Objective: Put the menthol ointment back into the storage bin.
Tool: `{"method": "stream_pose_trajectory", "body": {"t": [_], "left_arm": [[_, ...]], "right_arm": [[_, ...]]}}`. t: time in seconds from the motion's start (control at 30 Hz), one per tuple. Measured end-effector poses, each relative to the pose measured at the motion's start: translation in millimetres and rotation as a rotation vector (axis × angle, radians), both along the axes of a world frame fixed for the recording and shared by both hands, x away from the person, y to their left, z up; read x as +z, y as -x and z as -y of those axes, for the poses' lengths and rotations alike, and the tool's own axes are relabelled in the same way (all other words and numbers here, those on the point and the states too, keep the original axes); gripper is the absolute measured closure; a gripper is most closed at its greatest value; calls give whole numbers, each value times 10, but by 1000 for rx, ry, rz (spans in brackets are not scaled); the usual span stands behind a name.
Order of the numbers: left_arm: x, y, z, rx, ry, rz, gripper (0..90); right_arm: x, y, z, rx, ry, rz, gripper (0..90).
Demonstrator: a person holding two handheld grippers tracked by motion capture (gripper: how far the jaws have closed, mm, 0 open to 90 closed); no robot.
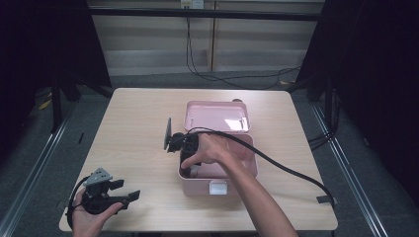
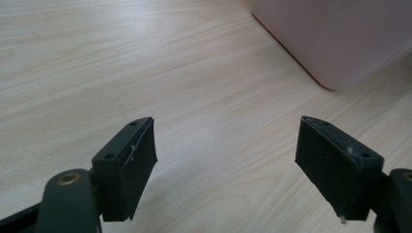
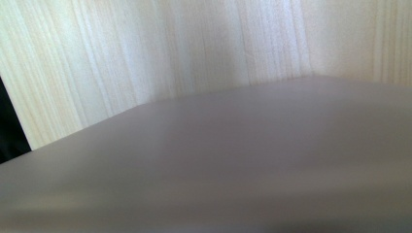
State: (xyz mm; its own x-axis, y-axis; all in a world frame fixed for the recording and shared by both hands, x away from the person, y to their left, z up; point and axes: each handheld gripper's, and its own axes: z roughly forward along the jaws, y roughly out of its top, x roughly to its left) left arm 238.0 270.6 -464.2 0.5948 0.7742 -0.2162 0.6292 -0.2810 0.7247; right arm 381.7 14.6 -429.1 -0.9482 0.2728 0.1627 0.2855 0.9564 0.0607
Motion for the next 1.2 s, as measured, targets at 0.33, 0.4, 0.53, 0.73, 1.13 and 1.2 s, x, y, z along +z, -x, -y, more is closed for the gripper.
{"method": "stream_pose_trajectory", "body": {"t": [0.33,0.4,0.53,0.73,1.13,1.2], "left_arm": [[2,1,4,-6,-4,-2,225],[1,0,5,-4,-4,-1,225],[2,2,3,-1,-1,0,225],[2,3,4,-3,-4,-1,225],[-3,0,6,-5,-3,-5,225],[-3,1,10,-3,-6,-3,225]], "right_arm": [[118,7,52,-15,-27,13,337],[148,4,64,-16,-30,17,331],[215,4,95,-27,-55,27,315],[265,6,134,-30,-72,40,311],[386,3,366,-67,-91,48,297],[424,-1,432,-72,-93,48,298]]}}
